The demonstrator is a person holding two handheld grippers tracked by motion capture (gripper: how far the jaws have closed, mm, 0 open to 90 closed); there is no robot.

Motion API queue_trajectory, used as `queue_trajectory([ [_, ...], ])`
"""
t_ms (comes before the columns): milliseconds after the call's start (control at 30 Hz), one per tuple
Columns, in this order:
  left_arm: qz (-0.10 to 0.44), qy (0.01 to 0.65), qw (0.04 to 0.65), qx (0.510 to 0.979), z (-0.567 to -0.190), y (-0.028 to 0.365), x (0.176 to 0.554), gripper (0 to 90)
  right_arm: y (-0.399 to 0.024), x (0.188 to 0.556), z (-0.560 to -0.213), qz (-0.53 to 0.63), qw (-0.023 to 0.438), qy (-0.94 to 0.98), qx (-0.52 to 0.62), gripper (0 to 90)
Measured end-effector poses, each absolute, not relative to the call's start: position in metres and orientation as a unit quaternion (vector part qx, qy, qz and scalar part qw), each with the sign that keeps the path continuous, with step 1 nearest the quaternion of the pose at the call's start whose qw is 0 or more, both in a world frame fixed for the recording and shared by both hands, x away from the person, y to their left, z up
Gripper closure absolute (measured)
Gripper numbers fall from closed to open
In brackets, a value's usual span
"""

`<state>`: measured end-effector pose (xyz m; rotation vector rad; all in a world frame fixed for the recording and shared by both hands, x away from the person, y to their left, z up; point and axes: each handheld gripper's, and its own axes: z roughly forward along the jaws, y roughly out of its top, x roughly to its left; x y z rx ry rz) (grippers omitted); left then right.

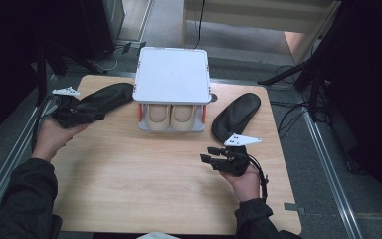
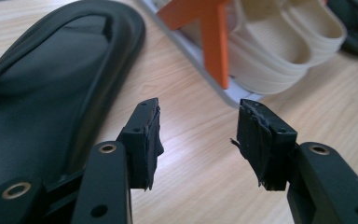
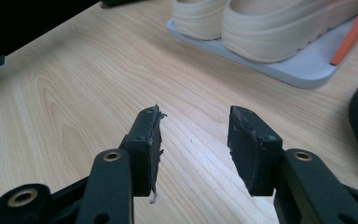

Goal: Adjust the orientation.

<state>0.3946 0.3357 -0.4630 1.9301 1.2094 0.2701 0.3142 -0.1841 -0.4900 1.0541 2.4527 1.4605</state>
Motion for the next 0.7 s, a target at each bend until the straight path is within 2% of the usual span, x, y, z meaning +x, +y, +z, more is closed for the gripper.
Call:
queue_trajectory([
  [433,0.121,0.502,0.416,0.748,-0.48,0.351,0.422,52.5,-0.183,0.308,-0.492,0.471,0.054,0.807,0.352,55.3],
  [600,0.124,0.508,0.401,0.752,-0.487,0.353,0.428,53.1,-0.178,0.305,-0.493,0.472,0.054,0.81,0.344,55.2],
  [700,0.136,0.502,0.369,0.77,-0.482,0.349,0.435,53.4,-0.177,0.304,-0.492,0.471,0.053,0.812,0.341,55.3],
])
